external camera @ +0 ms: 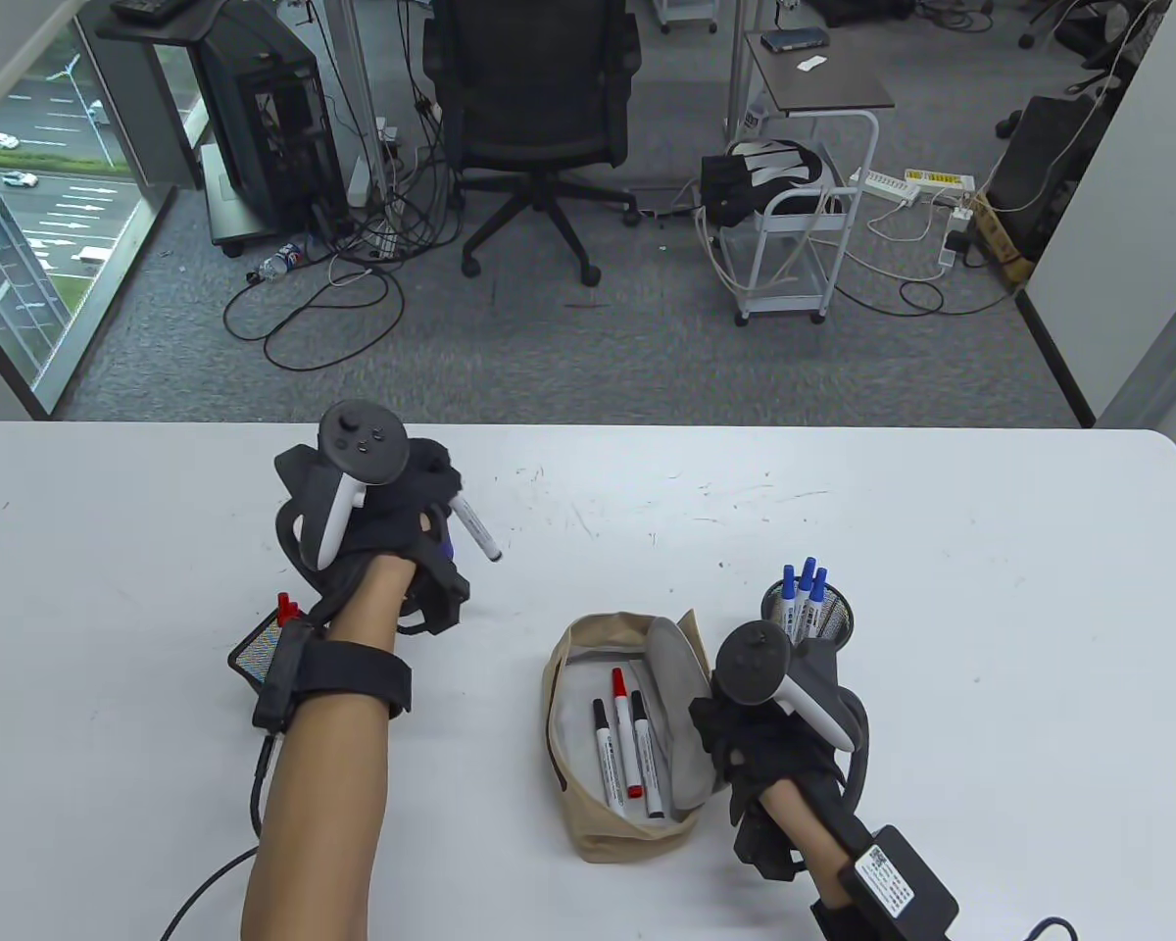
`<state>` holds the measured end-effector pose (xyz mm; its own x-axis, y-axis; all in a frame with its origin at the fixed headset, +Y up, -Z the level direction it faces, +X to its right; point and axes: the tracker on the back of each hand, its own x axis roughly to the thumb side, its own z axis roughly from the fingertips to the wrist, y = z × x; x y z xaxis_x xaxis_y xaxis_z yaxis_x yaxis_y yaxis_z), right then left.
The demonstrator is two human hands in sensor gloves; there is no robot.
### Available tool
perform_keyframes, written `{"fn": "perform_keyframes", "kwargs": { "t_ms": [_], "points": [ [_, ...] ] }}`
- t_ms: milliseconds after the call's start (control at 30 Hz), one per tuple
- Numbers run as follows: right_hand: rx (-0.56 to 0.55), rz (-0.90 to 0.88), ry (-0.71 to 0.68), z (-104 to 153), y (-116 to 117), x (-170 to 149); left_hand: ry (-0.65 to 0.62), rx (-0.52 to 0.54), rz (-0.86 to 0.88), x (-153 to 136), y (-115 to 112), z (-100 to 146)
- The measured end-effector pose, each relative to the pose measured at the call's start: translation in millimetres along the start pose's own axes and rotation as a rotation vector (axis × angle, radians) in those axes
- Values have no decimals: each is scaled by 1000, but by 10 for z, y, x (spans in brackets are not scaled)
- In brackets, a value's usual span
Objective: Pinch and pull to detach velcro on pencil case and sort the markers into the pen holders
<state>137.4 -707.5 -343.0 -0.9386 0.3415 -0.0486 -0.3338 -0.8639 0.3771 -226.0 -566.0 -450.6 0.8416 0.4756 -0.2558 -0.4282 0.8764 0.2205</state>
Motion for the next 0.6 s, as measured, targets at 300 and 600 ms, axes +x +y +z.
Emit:
{"fn": "perform_keyframes", "kwargs": {
  "t_ms": [300,600],
  "points": [
    [3,-3,-1,-2,2,2,132,105,-27,-396,-55,-203],
    [2,-2,-1,0,4,1,72,32,-6,-311,-134,-161]
  ]
}}
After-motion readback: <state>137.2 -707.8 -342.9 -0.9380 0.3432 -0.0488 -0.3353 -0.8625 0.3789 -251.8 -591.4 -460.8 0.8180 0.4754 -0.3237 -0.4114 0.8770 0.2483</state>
